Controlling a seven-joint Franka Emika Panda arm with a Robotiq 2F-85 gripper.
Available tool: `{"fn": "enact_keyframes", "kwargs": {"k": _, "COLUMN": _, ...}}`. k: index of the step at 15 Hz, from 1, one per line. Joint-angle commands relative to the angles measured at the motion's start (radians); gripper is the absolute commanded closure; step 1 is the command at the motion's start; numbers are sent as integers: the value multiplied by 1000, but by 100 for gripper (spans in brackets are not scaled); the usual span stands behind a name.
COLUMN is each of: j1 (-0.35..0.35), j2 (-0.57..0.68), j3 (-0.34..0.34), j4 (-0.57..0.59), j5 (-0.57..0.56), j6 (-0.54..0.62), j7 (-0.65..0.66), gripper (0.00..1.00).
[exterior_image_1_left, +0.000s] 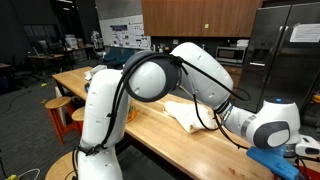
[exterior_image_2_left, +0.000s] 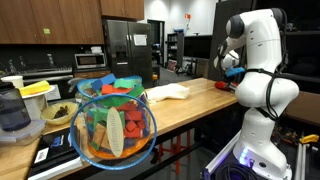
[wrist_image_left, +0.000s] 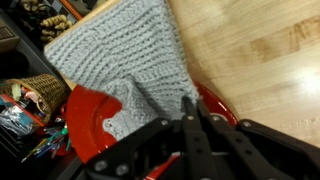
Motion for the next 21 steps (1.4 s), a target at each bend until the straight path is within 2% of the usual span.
{"fn": "enact_keyframes", "kwargs": {"k": 1, "j1": -38, "j2": -24, "j3": 31, "j4": 97, "j5": 78, "j6": -94, "j7": -42, "gripper": 99}}
{"fn": "enact_keyframes", "kwargs": {"k": 9, "j1": -73, "j2": -67, "j3": 68, "j4": 297, "j5": 240, "j6": -145, "j7": -77, "gripper": 99}}
{"fn": "enact_keyframes", "kwargs": {"k": 16, "j1": -109, "j2": -105, "j3": 89, "j4": 391, "j5": 395, "j6": -131, "j7": -121, "gripper": 99}}
{"fn": "enact_keyframes", "kwargs": {"k": 21, "j1": -128, "j2": -86, "j3": 85, "j4": 408, "j5": 409, "j6": -117, "j7": -109, "gripper": 99}}
